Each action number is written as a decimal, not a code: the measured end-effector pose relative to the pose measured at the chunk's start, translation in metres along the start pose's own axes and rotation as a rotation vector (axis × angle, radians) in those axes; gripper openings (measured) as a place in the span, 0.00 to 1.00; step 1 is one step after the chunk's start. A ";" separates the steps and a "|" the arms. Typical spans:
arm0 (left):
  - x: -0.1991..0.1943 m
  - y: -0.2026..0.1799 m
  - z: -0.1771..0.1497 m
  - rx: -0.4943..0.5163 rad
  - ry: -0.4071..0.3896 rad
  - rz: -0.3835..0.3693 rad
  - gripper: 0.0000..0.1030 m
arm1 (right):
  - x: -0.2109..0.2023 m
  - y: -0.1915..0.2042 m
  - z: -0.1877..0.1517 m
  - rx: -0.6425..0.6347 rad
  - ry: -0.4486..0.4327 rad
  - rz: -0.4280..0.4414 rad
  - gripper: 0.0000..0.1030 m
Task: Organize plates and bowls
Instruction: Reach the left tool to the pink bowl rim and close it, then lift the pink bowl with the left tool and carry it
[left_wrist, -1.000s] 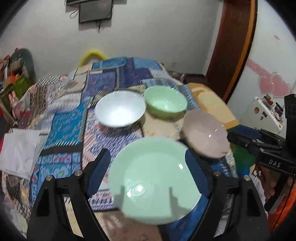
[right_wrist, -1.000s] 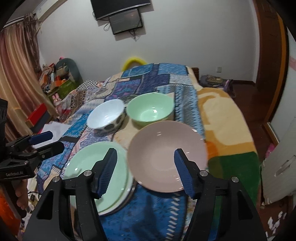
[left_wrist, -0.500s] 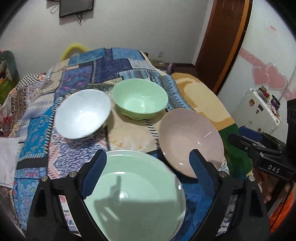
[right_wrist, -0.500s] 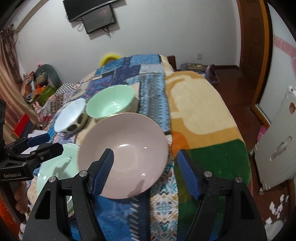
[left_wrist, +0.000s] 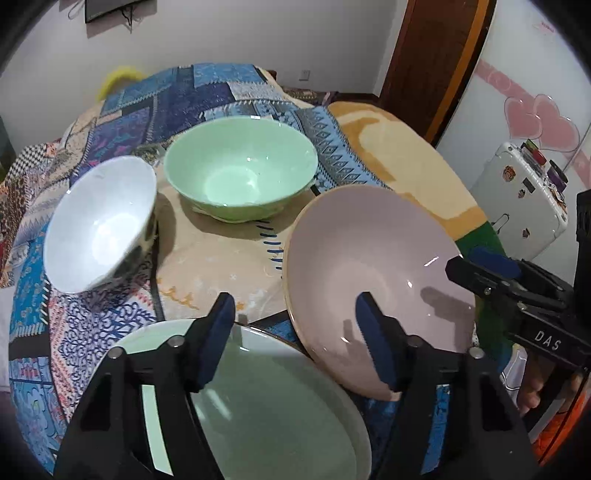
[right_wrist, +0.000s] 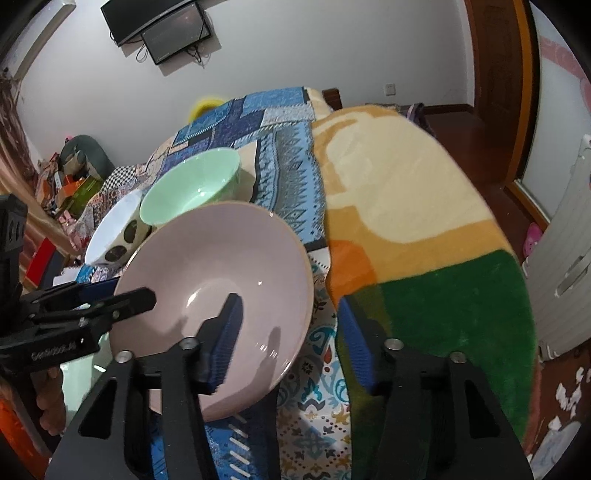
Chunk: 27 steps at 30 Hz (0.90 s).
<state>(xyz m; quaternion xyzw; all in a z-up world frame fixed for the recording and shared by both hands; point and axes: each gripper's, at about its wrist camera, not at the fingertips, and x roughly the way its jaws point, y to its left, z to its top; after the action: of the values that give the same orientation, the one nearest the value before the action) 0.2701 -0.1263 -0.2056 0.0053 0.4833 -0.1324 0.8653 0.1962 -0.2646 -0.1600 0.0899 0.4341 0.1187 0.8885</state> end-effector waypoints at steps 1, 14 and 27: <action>0.004 0.001 0.000 -0.006 0.010 -0.004 0.56 | 0.002 0.000 -0.001 0.002 0.006 0.003 0.42; 0.026 -0.006 -0.002 0.000 0.068 -0.055 0.19 | 0.003 0.003 -0.007 0.009 0.022 0.020 0.24; 0.009 -0.008 -0.001 -0.012 0.036 -0.054 0.19 | -0.020 0.016 -0.001 -0.010 -0.023 0.001 0.24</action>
<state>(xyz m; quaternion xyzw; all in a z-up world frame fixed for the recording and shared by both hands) 0.2718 -0.1358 -0.2126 -0.0108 0.4996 -0.1527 0.8526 0.1813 -0.2554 -0.1421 0.0872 0.4233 0.1203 0.8937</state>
